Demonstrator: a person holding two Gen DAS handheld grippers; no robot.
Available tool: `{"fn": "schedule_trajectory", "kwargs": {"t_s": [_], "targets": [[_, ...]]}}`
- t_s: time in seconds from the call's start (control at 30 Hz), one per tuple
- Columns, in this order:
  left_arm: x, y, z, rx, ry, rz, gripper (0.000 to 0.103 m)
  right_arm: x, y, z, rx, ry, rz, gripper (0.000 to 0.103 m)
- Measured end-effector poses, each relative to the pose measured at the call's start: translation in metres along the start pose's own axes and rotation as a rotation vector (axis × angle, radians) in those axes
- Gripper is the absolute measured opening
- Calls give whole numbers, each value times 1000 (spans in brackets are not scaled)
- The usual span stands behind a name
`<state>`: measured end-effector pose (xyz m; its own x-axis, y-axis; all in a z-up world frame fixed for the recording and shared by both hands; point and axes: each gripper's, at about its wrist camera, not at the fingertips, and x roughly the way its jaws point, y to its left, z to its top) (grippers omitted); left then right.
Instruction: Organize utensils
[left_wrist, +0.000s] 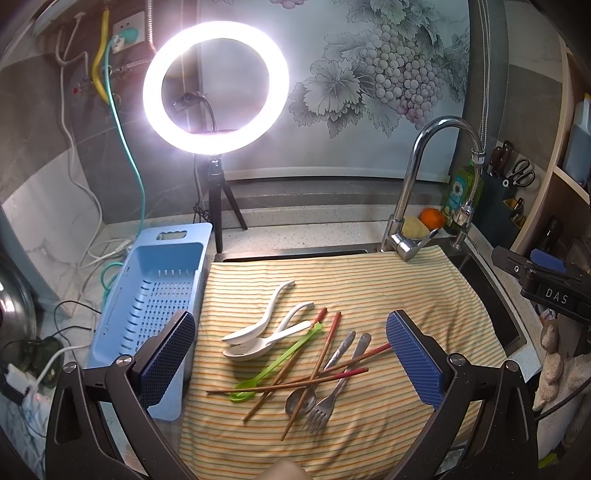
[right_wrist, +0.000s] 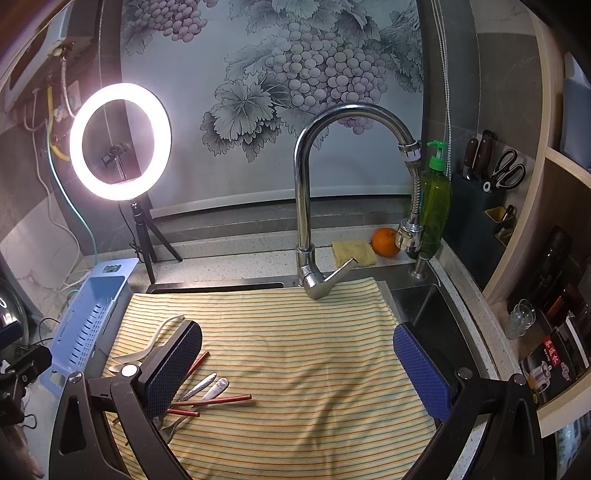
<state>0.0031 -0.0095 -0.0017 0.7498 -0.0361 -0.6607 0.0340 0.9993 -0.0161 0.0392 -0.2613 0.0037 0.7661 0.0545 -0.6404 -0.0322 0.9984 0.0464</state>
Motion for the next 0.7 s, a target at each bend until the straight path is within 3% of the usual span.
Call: {"fn": "schedule_trajectory", "kwargs": {"t_s": [0.7], "targets": [[3,-2,-7,-2,12,1,103,5,5,-4,0,17,2,102]]}}
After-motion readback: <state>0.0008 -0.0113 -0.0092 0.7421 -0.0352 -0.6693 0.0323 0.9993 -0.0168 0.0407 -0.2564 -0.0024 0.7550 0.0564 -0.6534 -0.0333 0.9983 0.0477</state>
